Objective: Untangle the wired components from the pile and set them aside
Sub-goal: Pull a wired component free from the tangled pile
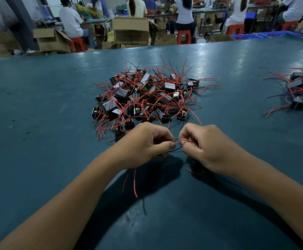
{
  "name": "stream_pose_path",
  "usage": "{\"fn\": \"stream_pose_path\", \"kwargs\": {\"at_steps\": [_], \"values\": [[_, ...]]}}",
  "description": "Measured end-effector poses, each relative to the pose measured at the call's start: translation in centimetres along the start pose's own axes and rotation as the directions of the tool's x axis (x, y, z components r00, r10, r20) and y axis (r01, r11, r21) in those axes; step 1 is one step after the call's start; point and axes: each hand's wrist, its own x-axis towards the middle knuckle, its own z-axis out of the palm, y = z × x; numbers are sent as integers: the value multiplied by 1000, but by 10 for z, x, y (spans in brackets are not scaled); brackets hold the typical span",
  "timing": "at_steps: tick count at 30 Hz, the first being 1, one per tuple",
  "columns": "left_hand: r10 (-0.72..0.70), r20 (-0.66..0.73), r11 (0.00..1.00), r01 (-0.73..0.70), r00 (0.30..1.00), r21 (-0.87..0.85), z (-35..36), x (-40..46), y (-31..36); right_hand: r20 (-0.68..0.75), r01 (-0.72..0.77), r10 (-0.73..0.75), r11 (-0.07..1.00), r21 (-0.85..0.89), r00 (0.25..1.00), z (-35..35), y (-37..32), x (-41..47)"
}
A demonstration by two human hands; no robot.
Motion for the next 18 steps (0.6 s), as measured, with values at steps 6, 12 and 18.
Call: {"fn": "stream_pose_path", "kwargs": {"at_steps": [6,12,18], "values": [[-58,118,998,63,991,-33,-9,-3,0,49,11,-11,1000,9,999,2,-5,-1],[-86,236,994,98,968,-42,-19,-7,-2,78,30,-32,999,19,996,9,-7,-4],[-106,212,990,122,972,-64,-31,-10,-10,-41,-40,44,996,84,998,-5,2,-2]]}}
